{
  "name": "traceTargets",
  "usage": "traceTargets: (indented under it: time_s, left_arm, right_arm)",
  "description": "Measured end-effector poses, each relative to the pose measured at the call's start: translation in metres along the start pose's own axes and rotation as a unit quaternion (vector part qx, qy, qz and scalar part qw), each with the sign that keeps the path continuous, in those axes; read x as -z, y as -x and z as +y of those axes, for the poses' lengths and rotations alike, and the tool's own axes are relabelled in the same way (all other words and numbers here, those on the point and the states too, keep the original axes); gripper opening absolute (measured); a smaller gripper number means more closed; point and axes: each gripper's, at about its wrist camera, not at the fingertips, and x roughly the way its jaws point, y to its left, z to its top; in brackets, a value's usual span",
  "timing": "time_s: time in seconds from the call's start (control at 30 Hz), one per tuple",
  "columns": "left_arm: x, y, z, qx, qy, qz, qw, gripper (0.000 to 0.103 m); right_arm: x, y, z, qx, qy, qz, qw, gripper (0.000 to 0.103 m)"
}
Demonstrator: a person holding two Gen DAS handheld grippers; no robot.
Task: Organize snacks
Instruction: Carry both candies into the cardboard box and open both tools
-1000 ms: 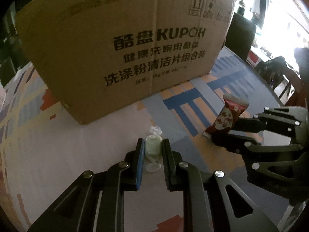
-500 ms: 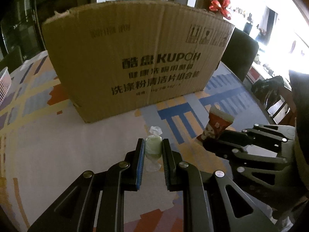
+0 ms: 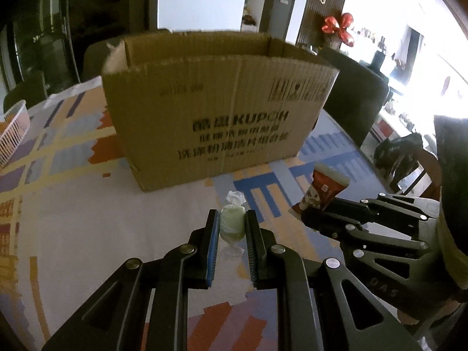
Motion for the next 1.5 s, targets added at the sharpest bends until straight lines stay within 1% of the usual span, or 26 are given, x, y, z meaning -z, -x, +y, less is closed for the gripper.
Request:
traceTargets:
  time_s: [0.17, 0.37, 0.53, 0.7, 0.87, 1.1, 1.17, 1.33, 1.5]
  left_arm:
    - [-0.008, 0.021, -0.005, -0.002, 0.004, -0.023, 0.9997, 0.019]
    - [-0.023, 0.047, -0.012, -0.006, -0.002, -0.057, 0.9983, 0.019]
    - [-0.041, 0.069, -0.014, -0.012, -0.007, -0.094, 0.9955, 0.019]
    - [-0.057, 0.083, -0.015, -0.019, -0.009, -0.120, 0.9926, 0.019]
    - [-0.074, 0.093, -0.013, -0.029, -0.008, -0.142, 0.9895, 0.019]
    - [-0.093, 0.094, -0.006, -0.035, -0.005, -0.148, 0.9883, 0.019]
    - [-0.098, 0.092, -0.004, -0.034, -0.004, -0.146, 0.9887, 0.019]
    - [-0.119, 0.085, 0.005, -0.033, 0.007, -0.136, 0.9901, 0.019]
    - [-0.137, 0.079, 0.008, -0.032, 0.004, -0.131, 0.9909, 0.019]
  right_arm:
    - [-0.010, 0.023, 0.006, -0.003, 0.006, -0.030, 1.000, 0.020]
    - [-0.024, 0.049, 0.011, -0.009, 0.010, -0.066, 0.998, 0.020]
    - [-0.041, 0.069, 0.013, -0.009, 0.014, -0.099, 0.995, 0.020]
    - [-0.058, 0.086, 0.015, -0.009, 0.016, -0.130, 0.991, 0.020]
    - [-0.075, 0.094, 0.015, -0.008, 0.019, -0.147, 0.989, 0.020]
    - [-0.100, 0.100, 0.017, -0.007, 0.023, -0.162, 0.986, 0.020]
    - [-0.109, 0.100, 0.015, -0.011, 0.024, -0.163, 0.986, 0.020]
    - [-0.129, 0.097, 0.012, -0.001, 0.029, -0.162, 0.986, 0.020]
    - [-0.144, 0.094, 0.009, 0.008, 0.034, -0.164, 0.986, 0.020]
